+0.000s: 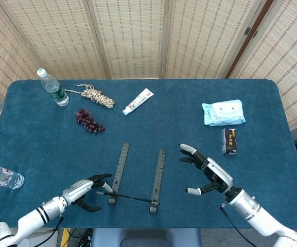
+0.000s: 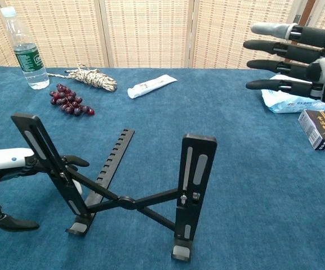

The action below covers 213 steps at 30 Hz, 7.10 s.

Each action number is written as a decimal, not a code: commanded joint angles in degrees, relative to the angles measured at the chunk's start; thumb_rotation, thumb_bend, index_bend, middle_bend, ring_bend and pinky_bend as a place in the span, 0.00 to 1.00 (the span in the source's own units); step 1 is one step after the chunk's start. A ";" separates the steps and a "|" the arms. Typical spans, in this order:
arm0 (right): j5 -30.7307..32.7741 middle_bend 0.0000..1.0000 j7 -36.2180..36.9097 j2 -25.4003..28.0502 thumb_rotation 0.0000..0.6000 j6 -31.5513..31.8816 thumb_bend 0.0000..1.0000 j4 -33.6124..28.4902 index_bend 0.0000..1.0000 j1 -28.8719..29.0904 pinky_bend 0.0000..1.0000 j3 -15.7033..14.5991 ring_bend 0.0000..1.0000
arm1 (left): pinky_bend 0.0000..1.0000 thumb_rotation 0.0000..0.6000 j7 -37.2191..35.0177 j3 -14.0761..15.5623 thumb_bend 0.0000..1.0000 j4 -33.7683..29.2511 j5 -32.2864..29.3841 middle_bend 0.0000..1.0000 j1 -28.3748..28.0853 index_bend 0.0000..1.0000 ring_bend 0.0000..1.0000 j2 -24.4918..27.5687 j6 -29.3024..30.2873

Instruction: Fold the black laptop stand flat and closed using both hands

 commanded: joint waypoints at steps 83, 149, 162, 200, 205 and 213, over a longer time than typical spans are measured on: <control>8.81 0.00 -29.04 2.58 1.00 -32.80 0.00 -10.04 0.00 15.98 0.01 7.14 0.00 | 0.00 1.00 21.46 -8.69 0.23 -5.93 -10.11 0.04 13.14 0.24 0.03 10.42 8.90; 19.60 0.00 -82.86 -29.33 1.00 -23.29 0.00 35.74 0.00 16.31 0.00 10.71 0.00 | 0.00 1.00 26.75 -10.16 0.23 -0.97 -10.29 0.04 10.80 0.24 0.03 7.46 5.32; 20.27 0.00 -81.40 -35.23 1.00 -25.54 0.01 43.70 0.00 19.23 0.00 12.26 0.00 | 0.00 1.00 26.32 -9.98 0.23 -0.36 -9.63 0.04 10.48 0.24 0.03 7.35 5.06; 13.69 0.00 -72.45 -36.53 1.00 -22.47 0.00 43.80 0.00 23.93 0.00 11.95 0.00 | 0.00 1.00 26.24 -11.29 0.23 17.02 -9.05 0.02 4.56 0.00 0.02 -4.88 -0.29; 11.77 0.00 -73.62 -32.45 1.00 -21.98 0.00 37.16 0.00 23.58 0.00 10.42 0.00 | 0.00 1.00 24.90 -11.92 0.23 18.63 -9.57 0.01 3.38 0.00 0.02 -6.88 -1.20; 9.84 0.00 -76.67 -29.30 1.00 -21.50 0.00 31.06 0.00 22.73 0.00 7.95 0.00 | 0.00 1.00 24.59 -12.91 0.23 21.63 -10.55 0.00 1.69 0.00 0.01 -10.17 -2.49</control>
